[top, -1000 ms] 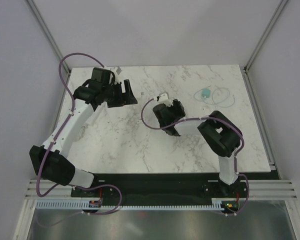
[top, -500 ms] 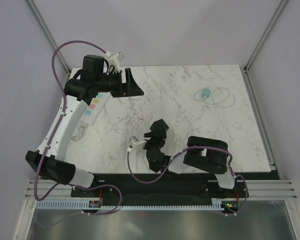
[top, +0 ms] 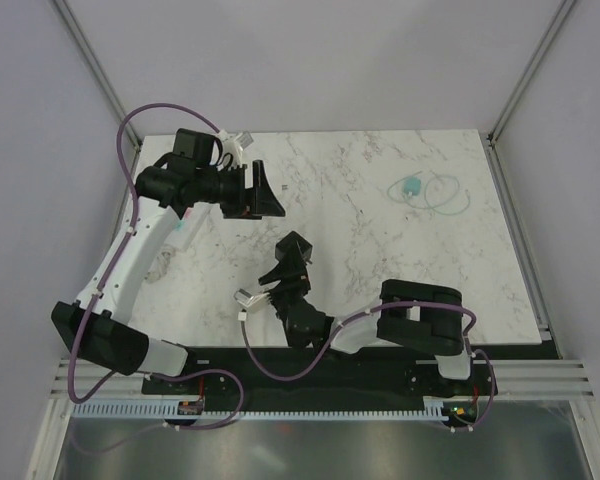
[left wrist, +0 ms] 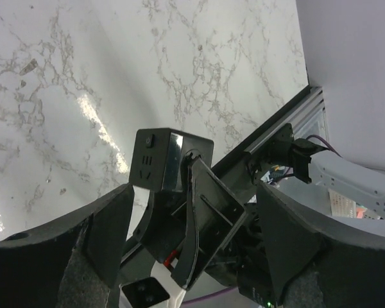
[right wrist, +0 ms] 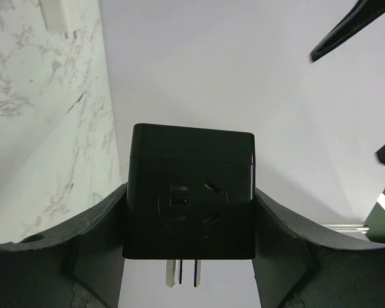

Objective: Insert the plug

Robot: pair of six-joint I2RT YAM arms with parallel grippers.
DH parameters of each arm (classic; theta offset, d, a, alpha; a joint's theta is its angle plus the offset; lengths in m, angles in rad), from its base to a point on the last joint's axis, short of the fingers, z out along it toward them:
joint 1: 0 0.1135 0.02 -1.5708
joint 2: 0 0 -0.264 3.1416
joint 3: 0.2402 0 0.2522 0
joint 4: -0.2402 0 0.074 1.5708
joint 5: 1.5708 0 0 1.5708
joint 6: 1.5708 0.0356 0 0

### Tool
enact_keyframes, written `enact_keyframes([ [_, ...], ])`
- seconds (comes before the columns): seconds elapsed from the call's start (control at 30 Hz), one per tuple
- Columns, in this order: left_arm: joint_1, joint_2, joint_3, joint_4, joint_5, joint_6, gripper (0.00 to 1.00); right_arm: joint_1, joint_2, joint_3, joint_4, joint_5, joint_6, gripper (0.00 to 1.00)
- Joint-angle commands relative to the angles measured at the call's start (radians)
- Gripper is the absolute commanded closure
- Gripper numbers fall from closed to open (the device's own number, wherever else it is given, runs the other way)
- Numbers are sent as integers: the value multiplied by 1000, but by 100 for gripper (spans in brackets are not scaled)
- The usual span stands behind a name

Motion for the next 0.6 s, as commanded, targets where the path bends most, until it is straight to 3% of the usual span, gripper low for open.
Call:
enact_keyframes([
  [0.0, 3, 31, 78, 8, 110, -5, 16, 5, -79, 60, 478, -93, -164, 85],
  [0.2, 3, 54, 102, 6, 232, 15, 16, 13, -145, 80, 477, -166, -227, 84],
  [0.57, 9, 64, 53, 5, 281, -59, 16, 13, -210, 59, 475, -194, -214, 84],
])
